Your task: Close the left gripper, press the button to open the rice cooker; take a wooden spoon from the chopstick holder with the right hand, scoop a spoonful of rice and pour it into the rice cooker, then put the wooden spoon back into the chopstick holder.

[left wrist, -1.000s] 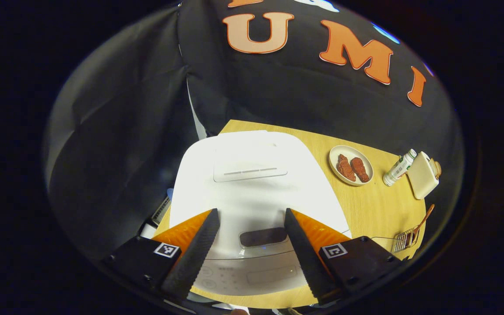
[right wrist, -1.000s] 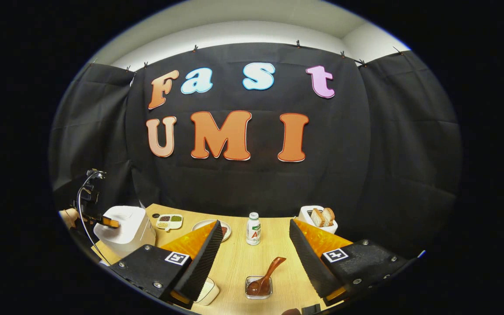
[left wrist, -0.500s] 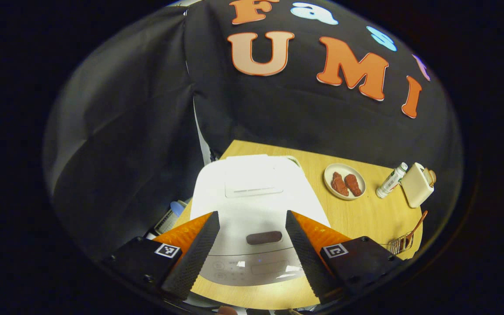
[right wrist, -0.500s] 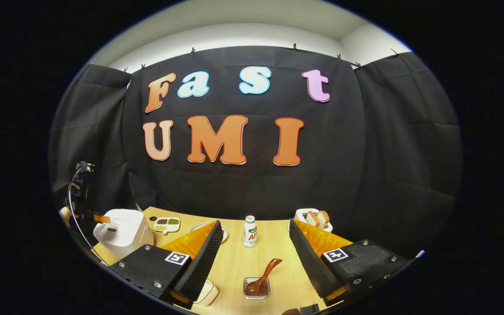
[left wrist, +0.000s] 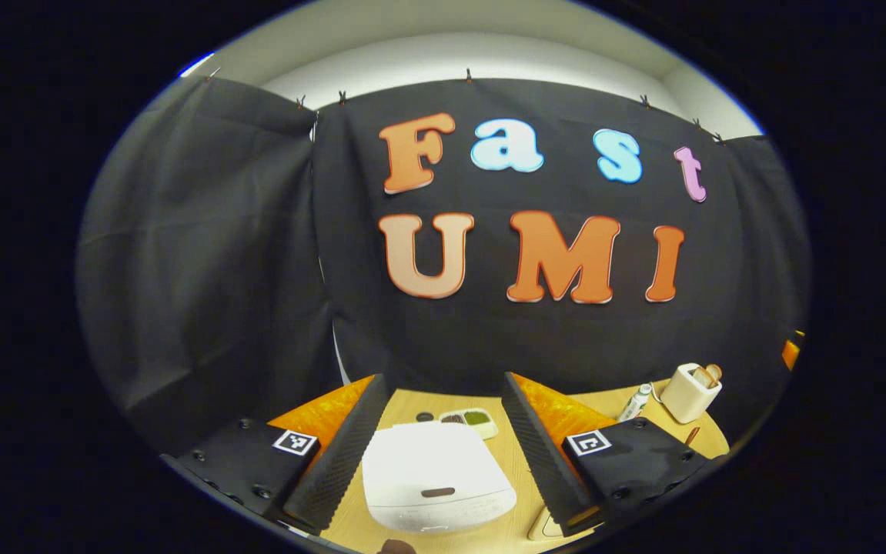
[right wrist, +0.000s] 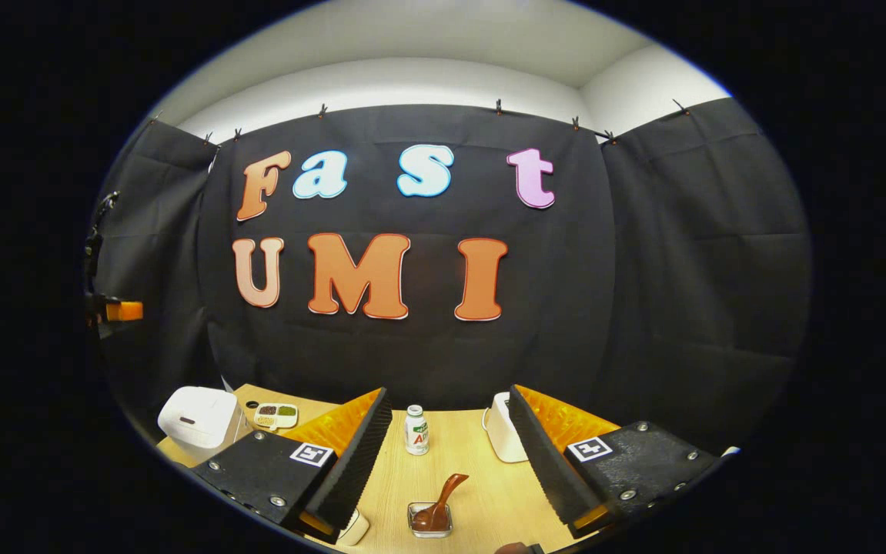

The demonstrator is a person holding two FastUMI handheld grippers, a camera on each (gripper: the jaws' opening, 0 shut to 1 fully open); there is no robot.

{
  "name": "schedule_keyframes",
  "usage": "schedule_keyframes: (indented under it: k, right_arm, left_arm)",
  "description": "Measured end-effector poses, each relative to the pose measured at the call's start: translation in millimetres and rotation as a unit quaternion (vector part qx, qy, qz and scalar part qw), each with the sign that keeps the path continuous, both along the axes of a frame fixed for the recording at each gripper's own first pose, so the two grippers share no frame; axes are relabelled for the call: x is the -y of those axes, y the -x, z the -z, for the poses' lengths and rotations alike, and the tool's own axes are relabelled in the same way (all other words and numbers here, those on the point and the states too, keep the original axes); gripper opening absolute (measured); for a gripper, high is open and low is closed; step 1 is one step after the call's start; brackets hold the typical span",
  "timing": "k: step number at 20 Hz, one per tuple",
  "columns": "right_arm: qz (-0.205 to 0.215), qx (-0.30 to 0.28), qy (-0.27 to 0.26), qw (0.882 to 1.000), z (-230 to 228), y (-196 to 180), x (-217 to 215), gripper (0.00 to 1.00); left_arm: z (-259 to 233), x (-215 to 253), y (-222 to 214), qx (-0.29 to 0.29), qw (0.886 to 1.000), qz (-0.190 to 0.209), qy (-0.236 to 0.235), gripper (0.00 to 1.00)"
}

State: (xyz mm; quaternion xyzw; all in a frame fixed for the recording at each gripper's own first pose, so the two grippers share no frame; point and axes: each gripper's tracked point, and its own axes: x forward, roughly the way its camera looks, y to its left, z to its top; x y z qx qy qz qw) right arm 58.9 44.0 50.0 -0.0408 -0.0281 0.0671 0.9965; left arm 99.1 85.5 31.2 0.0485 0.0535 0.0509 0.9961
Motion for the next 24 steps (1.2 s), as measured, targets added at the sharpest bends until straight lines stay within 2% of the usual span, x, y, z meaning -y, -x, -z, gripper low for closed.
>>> schedule_keyframes:
  k: [4,5,6,7,8,9,19,24]
  right_arm:
    - [0.012,0.017,-0.010,1.000,-15.5,3.5,12.6,0.95]
    - [0.014,0.020,-0.012,1.000,-16.4,4.2,14.9,1.00]
    - [0.015,0.020,-0.012,1.000,-16.2,4.2,16.9,0.95]
    - [0.017,0.020,-0.012,1.000,-15.5,4.6,19.7,1.00]
    - [0.017,0.019,-0.012,1.000,-14.4,4.7,21.2,1.00]
    - [0.016,0.018,-0.013,1.000,-13.4,3.9,22.3,0.95]
    - [-0.006,0.016,-0.005,1.000,-9.9,0.6,30.0,0.95]
    - [-0.022,0.017,0.010,1.000,-3.7,-1.3,37.9,0.95]
  left_arm:
    - [-34.7,6.1,24.8,0.043,0.999,0.003,-0.001,1.00]
    - [-35.5,6.0,30.3,0.046,0.999,-0.001,-0.004,1.00]
    - [-35.2,4.9,33.4,0.045,0.999,-0.005,-0.006,1.00]
    - [-36.2,3.7,36.3,0.046,0.999,-0.008,-0.008,1.00]
    - [-36.8,2.6,38.2,0.048,0.999,-0.013,-0.008,1.00]
    - [-35.0,1.3,41.3,0.048,0.999,-0.016,-0.005,1.00]
    - [-36.5,3.0,75.7,0.052,0.997,-0.057,0.012,1.00]
    - [-27.2,21.6,90.7,0.048,0.996,-0.055,0.047,1.00]
